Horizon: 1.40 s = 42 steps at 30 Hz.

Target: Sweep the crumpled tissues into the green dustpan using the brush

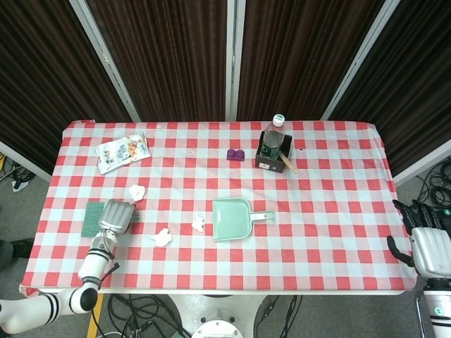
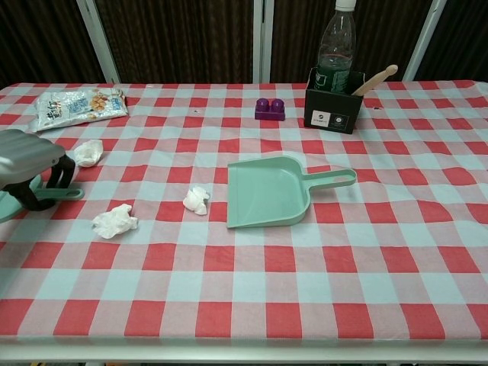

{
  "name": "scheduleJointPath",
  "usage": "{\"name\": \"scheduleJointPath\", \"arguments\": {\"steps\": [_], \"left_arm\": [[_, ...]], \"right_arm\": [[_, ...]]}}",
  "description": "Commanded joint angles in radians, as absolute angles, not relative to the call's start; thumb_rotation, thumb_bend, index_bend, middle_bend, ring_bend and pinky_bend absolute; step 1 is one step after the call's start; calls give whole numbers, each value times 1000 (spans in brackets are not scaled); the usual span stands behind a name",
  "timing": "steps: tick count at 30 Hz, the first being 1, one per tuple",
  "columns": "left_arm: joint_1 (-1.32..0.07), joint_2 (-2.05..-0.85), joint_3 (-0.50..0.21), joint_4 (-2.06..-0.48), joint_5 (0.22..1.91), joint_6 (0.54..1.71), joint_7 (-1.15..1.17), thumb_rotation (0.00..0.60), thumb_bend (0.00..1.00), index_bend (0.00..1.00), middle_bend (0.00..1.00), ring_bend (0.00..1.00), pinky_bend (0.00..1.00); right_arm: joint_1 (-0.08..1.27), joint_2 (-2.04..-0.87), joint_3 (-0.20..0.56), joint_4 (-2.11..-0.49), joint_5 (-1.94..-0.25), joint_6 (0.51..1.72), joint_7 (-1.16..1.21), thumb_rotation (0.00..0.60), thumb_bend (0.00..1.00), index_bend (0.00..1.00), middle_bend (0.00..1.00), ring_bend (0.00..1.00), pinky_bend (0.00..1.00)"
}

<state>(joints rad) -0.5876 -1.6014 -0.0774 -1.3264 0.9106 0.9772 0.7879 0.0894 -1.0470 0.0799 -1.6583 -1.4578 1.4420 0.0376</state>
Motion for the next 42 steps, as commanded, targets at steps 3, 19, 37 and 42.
{"name": "scheduleJointPath", "arguments": {"steps": [3,19,37,42], "left_arm": [[-591,-1599,-69,-1321,917,973,771,600,340,480,492,675,928],[-544,-1405,-69,-1410,1250,1070,310,600,470,552,559,676,928],[-658,-1396,-105,-1200,1432,967,-152,600,481,552,559,672,927],[-666,-1404,-97,-1183,1451,971,-179,600,481,552,560,671,925]], "right_arm": [[90,-1046,80,-1661,-1456,1440,36,600,334,109,194,32,56],[213,-1048,97,-1771,-1481,1289,-131,600,332,150,270,74,85],[590,-1401,184,-1611,-1162,908,-528,600,231,261,290,98,124],[644,-1497,172,-1550,-1101,890,-602,600,164,289,290,111,136]]}}
